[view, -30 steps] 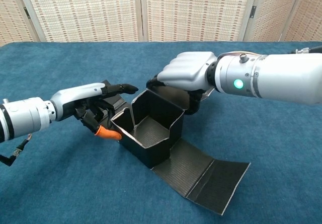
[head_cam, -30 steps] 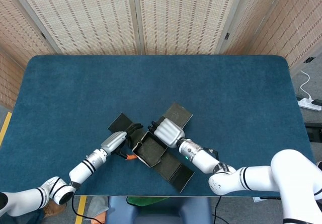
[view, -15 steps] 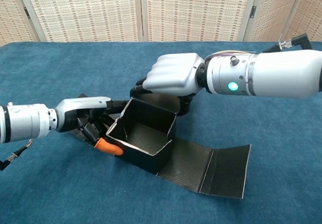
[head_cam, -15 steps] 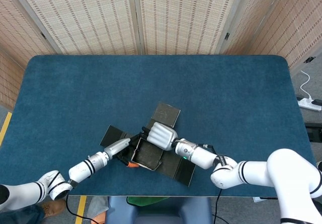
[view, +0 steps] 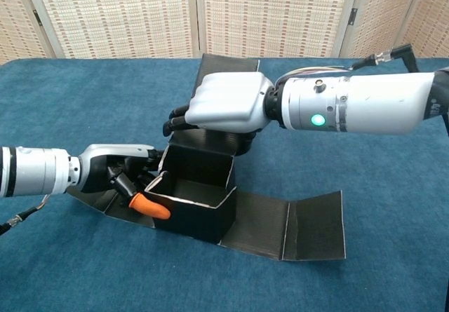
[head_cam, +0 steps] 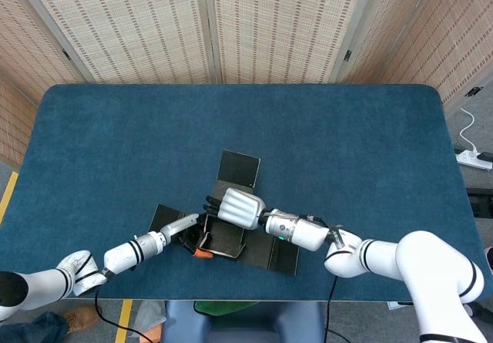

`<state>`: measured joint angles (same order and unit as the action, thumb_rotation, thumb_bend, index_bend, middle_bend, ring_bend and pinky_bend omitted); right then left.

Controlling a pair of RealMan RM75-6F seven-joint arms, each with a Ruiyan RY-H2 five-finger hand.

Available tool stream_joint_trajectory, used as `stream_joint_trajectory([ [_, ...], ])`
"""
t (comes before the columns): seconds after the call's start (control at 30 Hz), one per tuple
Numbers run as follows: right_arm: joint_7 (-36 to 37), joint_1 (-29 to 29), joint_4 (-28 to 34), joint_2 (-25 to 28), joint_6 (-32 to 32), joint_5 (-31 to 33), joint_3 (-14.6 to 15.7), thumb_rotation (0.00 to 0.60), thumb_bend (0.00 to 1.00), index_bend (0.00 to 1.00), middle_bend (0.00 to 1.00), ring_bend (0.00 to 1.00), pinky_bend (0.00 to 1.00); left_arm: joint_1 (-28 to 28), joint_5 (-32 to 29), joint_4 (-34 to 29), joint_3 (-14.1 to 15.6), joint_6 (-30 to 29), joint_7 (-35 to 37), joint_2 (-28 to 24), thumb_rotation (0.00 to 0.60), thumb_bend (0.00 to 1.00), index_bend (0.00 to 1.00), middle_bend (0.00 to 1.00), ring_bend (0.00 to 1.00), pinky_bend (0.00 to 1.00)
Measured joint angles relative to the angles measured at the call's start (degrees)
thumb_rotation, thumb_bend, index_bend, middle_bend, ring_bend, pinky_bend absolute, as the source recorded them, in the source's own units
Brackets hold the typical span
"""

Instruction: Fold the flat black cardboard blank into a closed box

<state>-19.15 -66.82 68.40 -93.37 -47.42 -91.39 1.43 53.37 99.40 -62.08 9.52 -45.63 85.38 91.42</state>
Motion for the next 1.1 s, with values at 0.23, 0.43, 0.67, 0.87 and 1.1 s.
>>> stream_joint_trajectory([
  [0.23,0.76,0.3,-0.22,-0.02,-0.48,-1.81,-0.3,0.6,0.31,0.03,0.03,0.7,1.0,1.26,0.63,2.53,2.39,-1.71,3.27,0.9,0.6,0.24,0.24,0.2,0.6,0.85],
  [0.43,1.07,0.67,1.57,1.26,-0.38,-2.31,-0.3,0.6,0.32,0.0,0.0,0.64,1.0,1.47,0.18,2.32,2.81,-1.96,3.52,0.69,0.6,0.24,0.25,0.21,0.6,0.85],
  [0.67,0.34,2.75,6.33,5.42,-1.54,-1.17,-0.67,0.6,0.32,0.0,0.0,0.6,1.0,1.21,-1.39,1.88,3.0,-2.01,3.1,-0.29,0.6,0.24,0.26,0.22,0.6,0.85],
  [0.87,0.94,7.81,13.38,10.94,-7.22,0.42,-1.11,0.6,0.33,0.0,0.0,0.6,1.0,0.01,-4.03,0.48,2.28,-2.52,3.0,-2.26,0.6,0.24,0.28,0.24,0.6,0.86],
  [1.1,10.25,15.64,17.85,14.68,-19.16,0.33,-1.35,0.6,0.33,0.0,0.0,0.61,1.0,-1.71,-5.96,-0.79,1.53,-4.22,9.34,-5.01,0.6,0.24,0.28,0.25,0.6,0.87],
])
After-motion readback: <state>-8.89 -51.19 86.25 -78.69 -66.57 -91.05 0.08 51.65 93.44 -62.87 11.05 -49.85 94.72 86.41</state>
